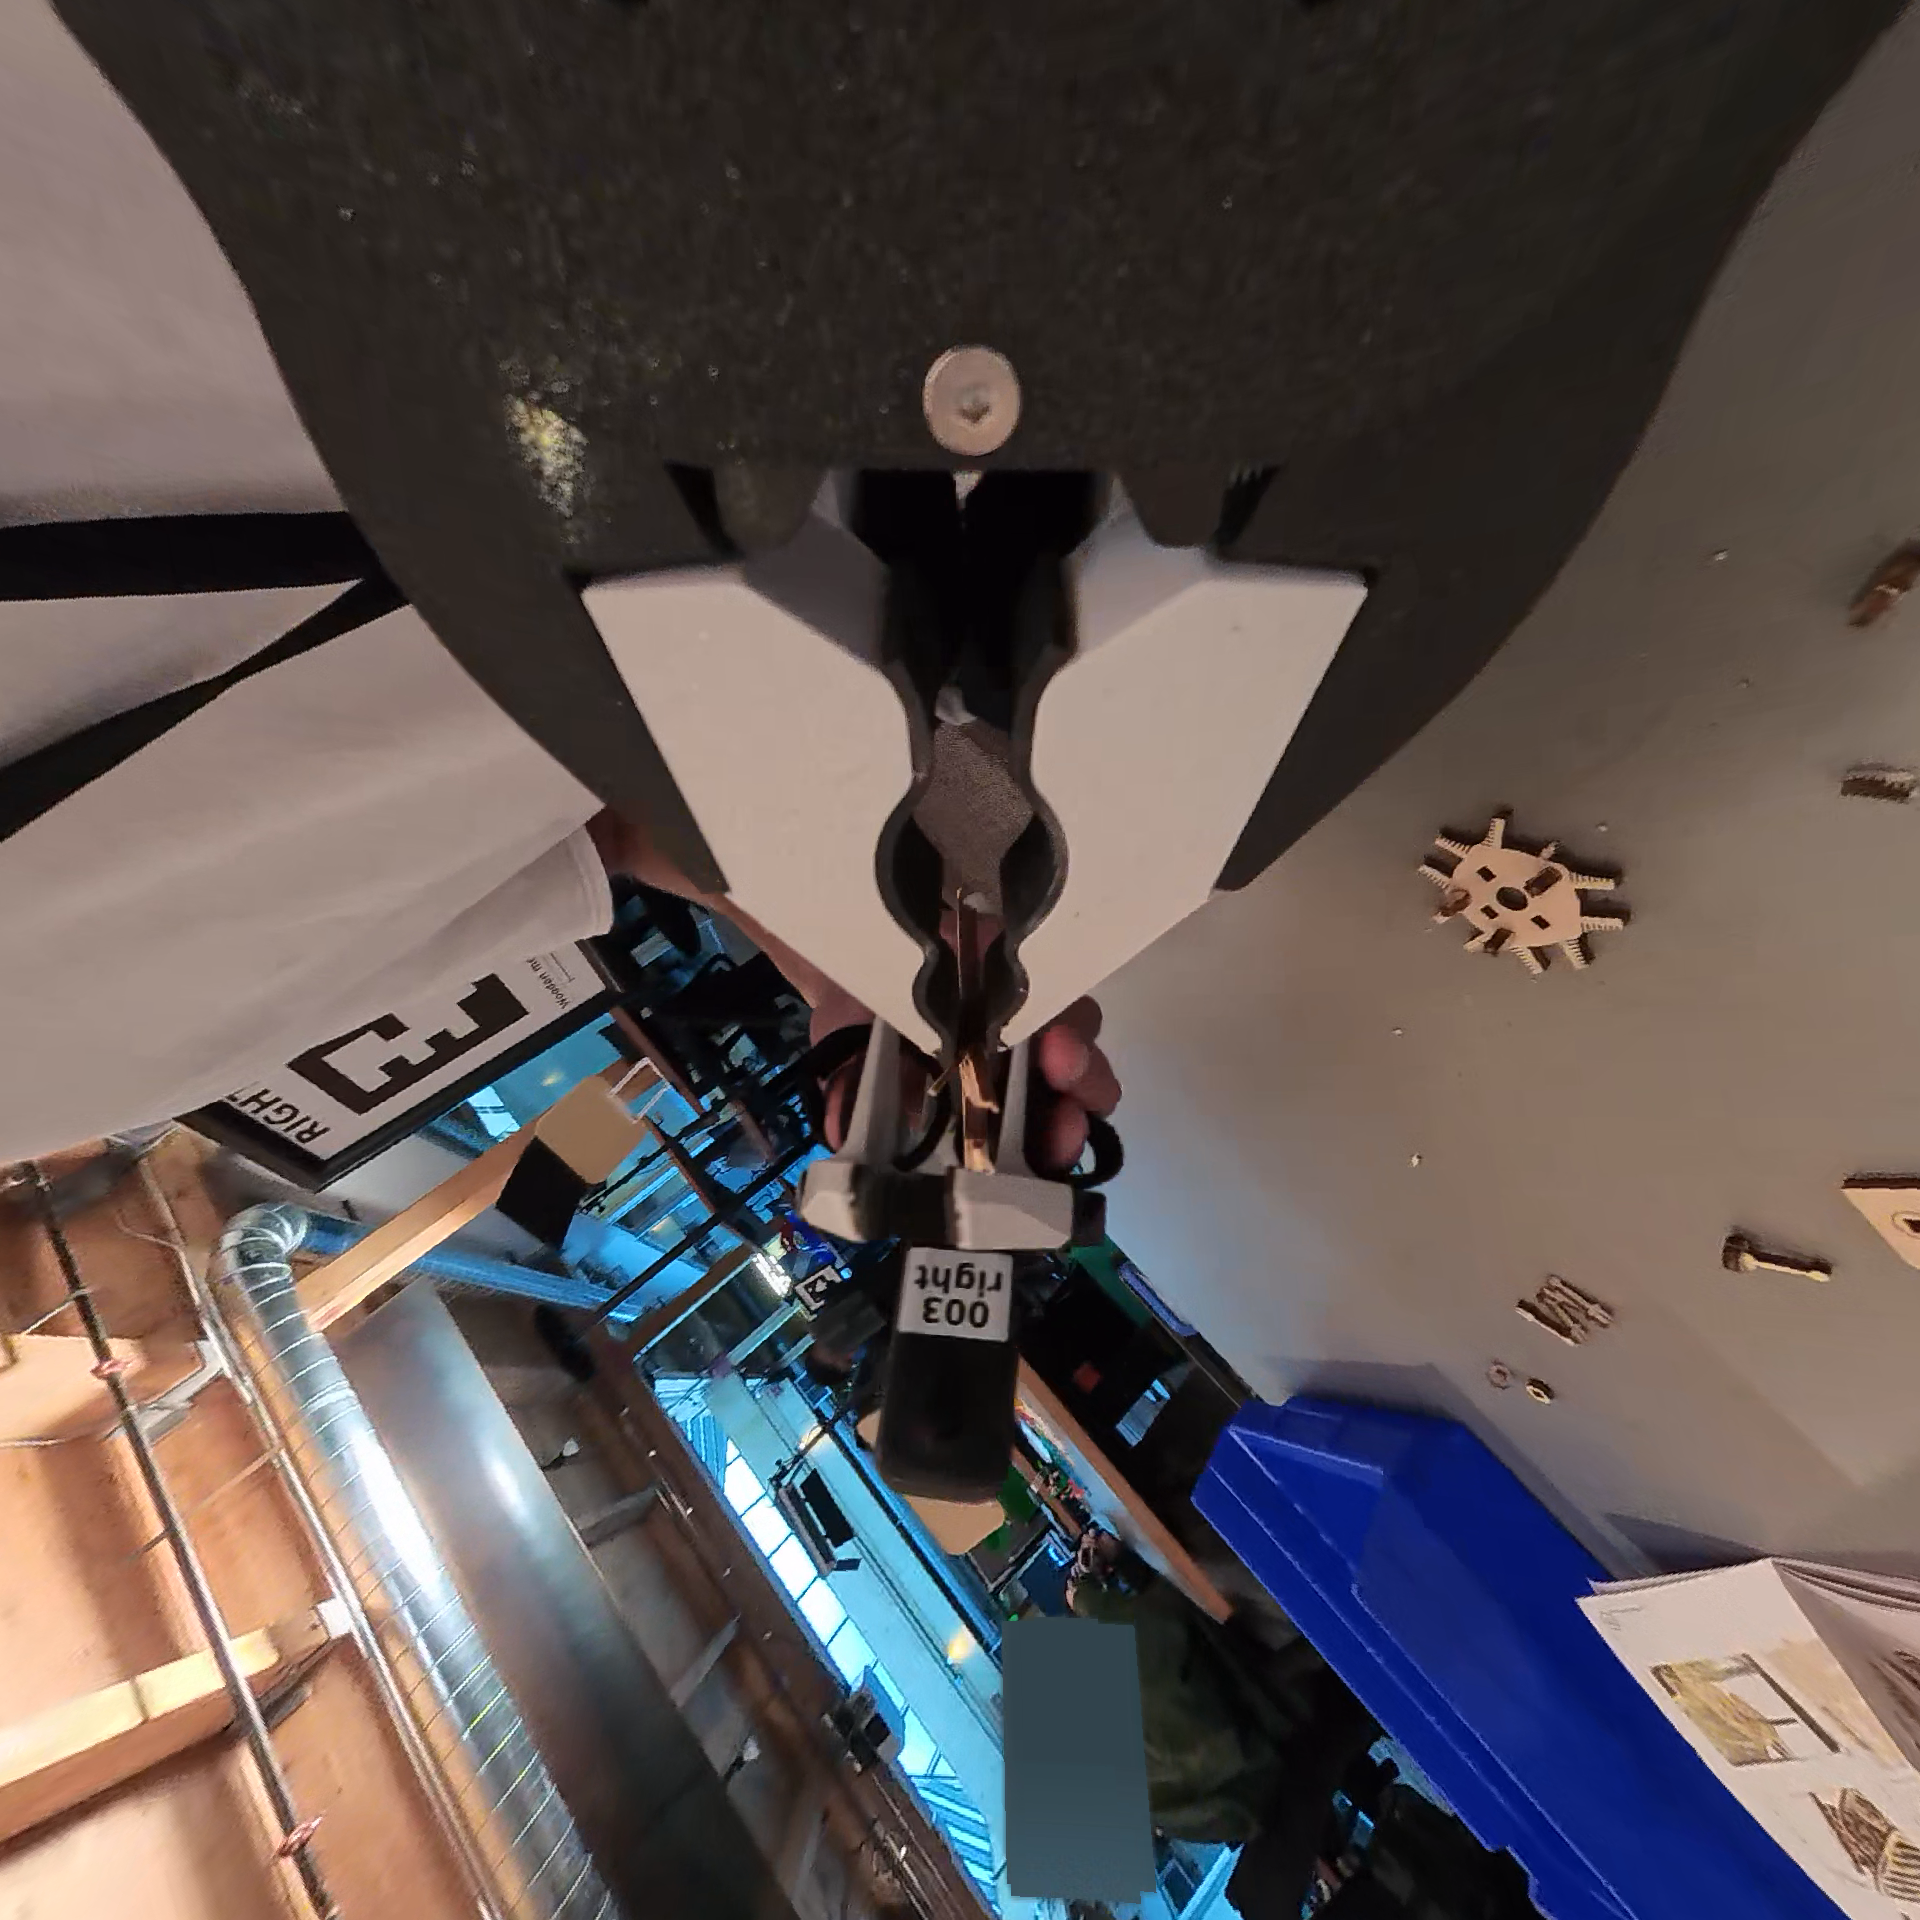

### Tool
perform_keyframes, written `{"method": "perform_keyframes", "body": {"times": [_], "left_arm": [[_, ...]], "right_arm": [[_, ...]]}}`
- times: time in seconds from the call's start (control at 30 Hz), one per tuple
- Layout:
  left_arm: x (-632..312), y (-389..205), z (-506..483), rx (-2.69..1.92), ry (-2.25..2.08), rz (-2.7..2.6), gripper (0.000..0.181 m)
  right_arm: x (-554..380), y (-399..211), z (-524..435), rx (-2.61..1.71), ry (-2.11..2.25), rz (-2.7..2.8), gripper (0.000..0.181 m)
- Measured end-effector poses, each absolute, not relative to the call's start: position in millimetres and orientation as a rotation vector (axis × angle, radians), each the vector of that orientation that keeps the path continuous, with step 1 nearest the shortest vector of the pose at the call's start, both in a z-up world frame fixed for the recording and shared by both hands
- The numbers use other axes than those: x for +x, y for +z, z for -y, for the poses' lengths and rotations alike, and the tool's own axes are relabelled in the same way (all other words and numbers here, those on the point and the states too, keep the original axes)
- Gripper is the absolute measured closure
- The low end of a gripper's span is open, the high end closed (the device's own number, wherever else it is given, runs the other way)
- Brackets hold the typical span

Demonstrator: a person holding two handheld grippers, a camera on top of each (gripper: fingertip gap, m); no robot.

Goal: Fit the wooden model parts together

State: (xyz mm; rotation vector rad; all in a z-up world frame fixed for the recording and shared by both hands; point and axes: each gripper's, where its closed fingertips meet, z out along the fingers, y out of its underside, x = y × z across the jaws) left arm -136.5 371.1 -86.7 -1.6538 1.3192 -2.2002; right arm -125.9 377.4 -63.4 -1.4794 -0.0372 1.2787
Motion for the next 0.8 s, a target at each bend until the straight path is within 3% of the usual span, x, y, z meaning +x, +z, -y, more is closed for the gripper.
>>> {"method": "perform_keyframes", "body": {"times": [0.2, 0.27, 0.4, 0.47, 0.57, 0.8], "left_arm": [[-136, -92, -358, -1.622, -2.125, -1.443, 0.181], [-135, -95, -355, -1.621, -2.098, -1.475, 0.181], [-130, -97, -360, -1.641, -2.06, -1.436, 0.179], [-128, -100, -361, -1.684, -2.084, -1.416, 0.163], [-127, -99, -360, -1.696, -2.124, -1.387, 0.181], [-129, -104, -361, -1.699, -2.055, -1.432, 0.181]], "right_arm": [[-140, -82, -381, -1.6, 1.249, 0.08, 0.167], [-144, -86, -378, -1.634, 1.271, 0.091, 0.18], [-136, -86, -383, -1.63, 1.255, 0.002, 0.179], [-130, -77, -385, -1.529, 1.331, -0.096, 0.18], [-129, -83, -388, -1.552, 1.299, -0.109, 0.18], [-130, -88, -387, -1.619, 1.165, -0.027, 0.178]]}}
